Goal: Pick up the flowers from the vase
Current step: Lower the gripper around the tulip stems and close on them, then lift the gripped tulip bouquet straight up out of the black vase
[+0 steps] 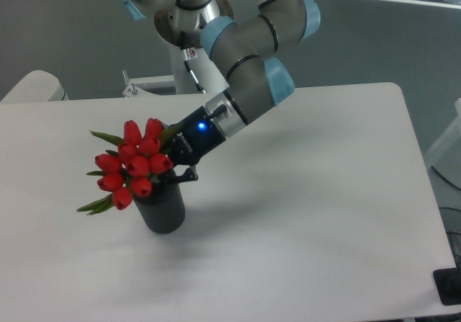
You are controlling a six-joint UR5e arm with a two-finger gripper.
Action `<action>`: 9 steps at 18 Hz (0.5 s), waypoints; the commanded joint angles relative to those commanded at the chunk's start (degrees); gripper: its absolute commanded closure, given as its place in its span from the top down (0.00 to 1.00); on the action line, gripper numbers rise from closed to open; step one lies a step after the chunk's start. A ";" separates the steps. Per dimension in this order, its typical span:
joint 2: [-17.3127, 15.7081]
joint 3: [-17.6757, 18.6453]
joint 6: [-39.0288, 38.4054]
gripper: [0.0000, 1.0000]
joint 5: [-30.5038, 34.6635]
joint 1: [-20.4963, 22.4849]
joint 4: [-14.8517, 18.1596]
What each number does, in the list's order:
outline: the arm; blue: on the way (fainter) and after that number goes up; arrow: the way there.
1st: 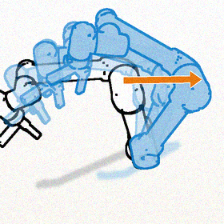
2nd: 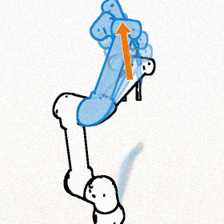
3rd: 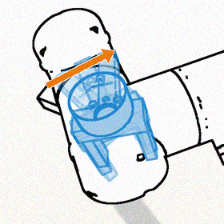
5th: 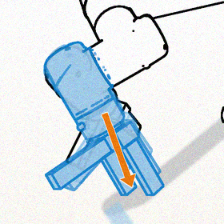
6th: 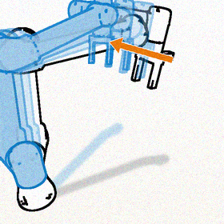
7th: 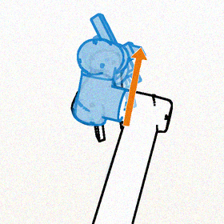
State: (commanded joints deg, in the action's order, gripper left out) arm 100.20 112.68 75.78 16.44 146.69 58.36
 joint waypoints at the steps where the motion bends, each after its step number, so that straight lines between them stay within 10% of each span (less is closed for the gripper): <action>1: -0.53 -0.26 -1.58 0.14 -0.44 0.09 0.00; 9: -2.21 -1.14 -5.11 0.14 -7.03 1.14 0.00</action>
State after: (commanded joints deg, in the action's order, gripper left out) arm 98.00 111.54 70.67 9.41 147.83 58.36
